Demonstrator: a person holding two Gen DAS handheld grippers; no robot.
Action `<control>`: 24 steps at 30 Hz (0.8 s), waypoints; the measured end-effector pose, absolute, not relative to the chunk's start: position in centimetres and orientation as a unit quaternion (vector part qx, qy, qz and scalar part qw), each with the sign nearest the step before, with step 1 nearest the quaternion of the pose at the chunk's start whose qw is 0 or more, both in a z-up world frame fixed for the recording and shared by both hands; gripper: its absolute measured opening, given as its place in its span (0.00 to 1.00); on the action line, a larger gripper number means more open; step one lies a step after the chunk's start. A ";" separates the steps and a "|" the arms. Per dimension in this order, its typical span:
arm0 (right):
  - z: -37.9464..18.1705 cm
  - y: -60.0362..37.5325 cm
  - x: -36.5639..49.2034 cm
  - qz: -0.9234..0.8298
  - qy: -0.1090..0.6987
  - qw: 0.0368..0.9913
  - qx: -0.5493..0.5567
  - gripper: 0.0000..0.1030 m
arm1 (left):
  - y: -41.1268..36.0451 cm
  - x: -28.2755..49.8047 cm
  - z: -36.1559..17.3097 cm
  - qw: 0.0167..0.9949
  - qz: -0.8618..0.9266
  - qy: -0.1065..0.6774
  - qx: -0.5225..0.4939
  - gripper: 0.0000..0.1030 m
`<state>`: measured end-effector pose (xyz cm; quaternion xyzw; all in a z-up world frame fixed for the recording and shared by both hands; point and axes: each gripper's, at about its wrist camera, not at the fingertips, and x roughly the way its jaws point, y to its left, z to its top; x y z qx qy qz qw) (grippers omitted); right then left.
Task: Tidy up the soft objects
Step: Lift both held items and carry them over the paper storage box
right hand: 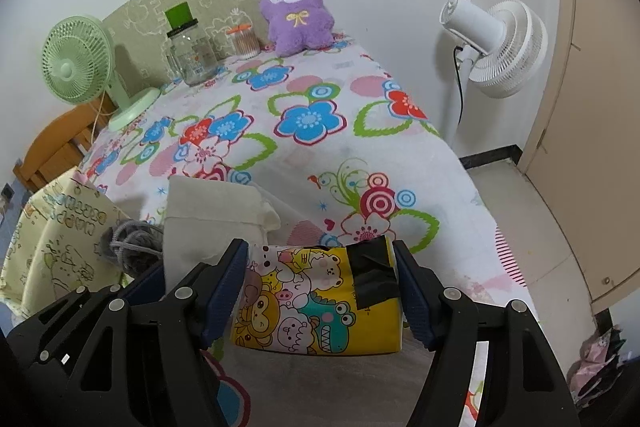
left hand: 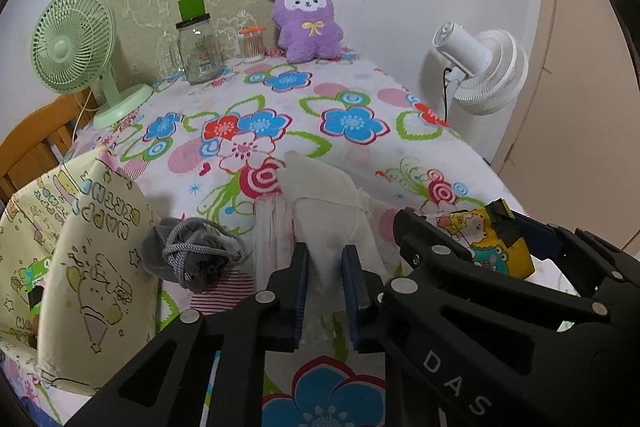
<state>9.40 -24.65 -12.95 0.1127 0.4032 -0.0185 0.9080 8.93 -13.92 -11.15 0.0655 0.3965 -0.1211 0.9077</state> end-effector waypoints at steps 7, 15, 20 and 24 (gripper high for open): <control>-11.2 -24.5 8.6 -0.016 0.389 0.914 0.112 0.71 | -13.7 8.1 -9.7 0.913 -0.124 0.384 0.059 0.09; -9.4 -24.3 7.8 -0.013 0.375 0.920 0.111 0.71 | -13.5 7.4 -7.9 0.919 -0.127 0.370 0.058 0.08; -8.1 -24.0 7.4 -0.012 0.366 0.925 0.106 0.71 | -13.3 7.0 -6.8 0.922 -0.127 0.362 0.055 0.08; -6.8 -23.8 6.9 -0.011 0.356 0.929 0.102 0.71 | -12.8 6.6 -5.7 0.926 -0.128 0.351 0.053 0.08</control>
